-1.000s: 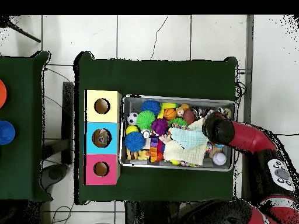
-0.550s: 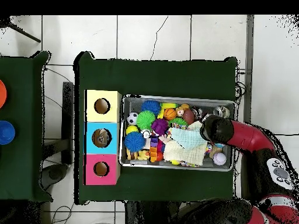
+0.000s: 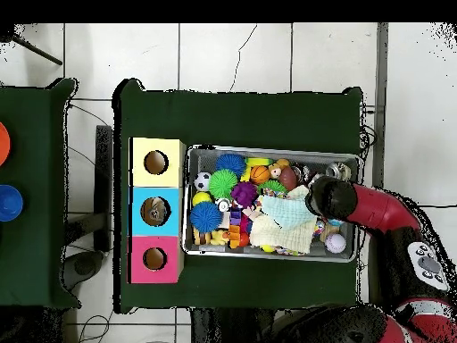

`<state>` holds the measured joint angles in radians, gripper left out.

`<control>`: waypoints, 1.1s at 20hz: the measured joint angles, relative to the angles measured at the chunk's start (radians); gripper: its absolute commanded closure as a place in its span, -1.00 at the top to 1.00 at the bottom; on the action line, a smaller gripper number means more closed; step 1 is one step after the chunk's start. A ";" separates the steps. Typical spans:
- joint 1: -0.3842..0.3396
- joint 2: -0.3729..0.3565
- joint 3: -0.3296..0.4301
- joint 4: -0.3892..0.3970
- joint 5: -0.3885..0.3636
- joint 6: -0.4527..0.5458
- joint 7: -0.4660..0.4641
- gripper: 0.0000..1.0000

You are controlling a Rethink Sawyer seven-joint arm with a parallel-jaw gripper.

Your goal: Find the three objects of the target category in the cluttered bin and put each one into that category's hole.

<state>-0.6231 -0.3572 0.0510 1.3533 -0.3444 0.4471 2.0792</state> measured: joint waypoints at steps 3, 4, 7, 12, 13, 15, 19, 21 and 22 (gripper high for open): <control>-0.003 0.002 0.004 -0.006 -0.001 0.000 0.000 -1.00; -0.004 0.002 0.005 -0.008 -0.001 0.000 0.000 -1.00; -0.005 0.002 0.008 -0.014 -0.001 0.000 0.000 -1.00; -0.004 0.004 0.010 -0.019 -0.004 0.000 0.000 -1.00; -0.004 0.005 0.010 -0.019 -0.005 0.000 0.000 -1.00; -0.003 0.005 0.010 -0.019 -0.005 0.000 0.000 -1.00; -0.001 0.004 0.009 -0.020 -0.009 0.000 0.000 -1.00; 0.002 0.003 0.008 -0.020 -0.012 0.000 0.000 -1.00; 0.005 0.002 0.005 -0.020 -0.014 0.000 0.000 -1.00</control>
<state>-0.6178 -0.3555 0.0563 1.3328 -0.3587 0.4469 2.0792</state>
